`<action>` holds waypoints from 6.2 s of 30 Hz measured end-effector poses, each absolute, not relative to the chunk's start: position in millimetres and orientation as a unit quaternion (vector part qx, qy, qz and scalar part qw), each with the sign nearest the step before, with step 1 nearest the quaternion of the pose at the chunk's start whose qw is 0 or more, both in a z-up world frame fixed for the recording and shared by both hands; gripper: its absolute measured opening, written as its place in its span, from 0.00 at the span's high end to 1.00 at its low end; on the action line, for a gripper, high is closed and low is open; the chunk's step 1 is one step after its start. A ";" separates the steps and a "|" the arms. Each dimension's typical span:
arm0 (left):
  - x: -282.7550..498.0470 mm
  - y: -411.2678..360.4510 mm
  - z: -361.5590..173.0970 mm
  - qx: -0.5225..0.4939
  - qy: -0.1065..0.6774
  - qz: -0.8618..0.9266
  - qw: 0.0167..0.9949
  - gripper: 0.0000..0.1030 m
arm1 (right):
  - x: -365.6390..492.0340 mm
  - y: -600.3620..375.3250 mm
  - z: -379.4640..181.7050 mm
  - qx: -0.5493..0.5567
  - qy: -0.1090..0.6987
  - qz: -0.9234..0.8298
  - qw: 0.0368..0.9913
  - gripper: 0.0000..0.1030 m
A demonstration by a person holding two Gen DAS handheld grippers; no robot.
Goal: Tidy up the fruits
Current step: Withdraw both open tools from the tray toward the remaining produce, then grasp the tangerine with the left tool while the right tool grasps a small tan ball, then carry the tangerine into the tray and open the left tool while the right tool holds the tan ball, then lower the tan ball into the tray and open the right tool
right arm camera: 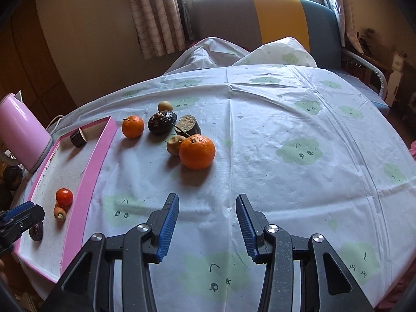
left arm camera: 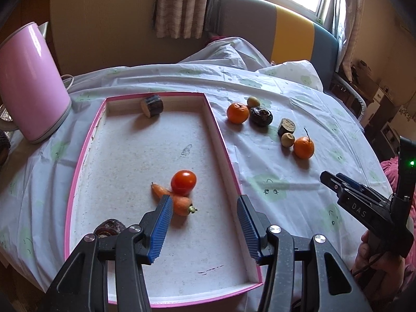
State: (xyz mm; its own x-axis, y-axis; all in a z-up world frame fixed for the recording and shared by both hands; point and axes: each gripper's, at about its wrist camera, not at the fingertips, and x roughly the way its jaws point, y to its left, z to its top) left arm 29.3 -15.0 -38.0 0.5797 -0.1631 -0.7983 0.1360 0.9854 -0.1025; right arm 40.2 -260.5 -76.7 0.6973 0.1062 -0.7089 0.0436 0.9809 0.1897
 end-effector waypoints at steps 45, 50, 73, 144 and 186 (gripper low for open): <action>109.7 -59.9 -45.3 -0.032 0.476 -0.135 0.868 0.56 | 134.6 -217.9 -74.7 -0.115 0.394 0.131 0.903 0.75; 135.9 -68.6 -46.2 -0.034 0.481 -0.129 0.866 0.58 | 134.9 -225.5 -74.2 -0.076 0.387 0.142 0.908 0.75; 211.4 -98.4 -80.3 0.004 0.507 -0.083 0.858 0.62 | 135.7 -224.2 -78.3 -0.080 0.375 0.156 0.910 0.75; 50.0 64.9 -33.0 -0.060 0.431 0.001 0.900 0.62 | 88.3 -173.5 -96.7 -0.048 0.434 0.138 0.889 0.73; 38.9 65.2 -32.5 -0.055 0.428 0.016 0.902 0.50 | 83.2 -173.9 -79.4 -0.001 0.410 0.136 0.902 0.73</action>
State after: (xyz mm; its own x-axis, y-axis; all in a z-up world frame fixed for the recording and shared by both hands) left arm 38.9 65.2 -32.5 0.6332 -0.0190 -0.7738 -0.0758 0.9934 -0.0864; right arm 83.2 -173.9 -79.4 0.6269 0.2436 -0.7400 -0.2459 0.9632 0.1087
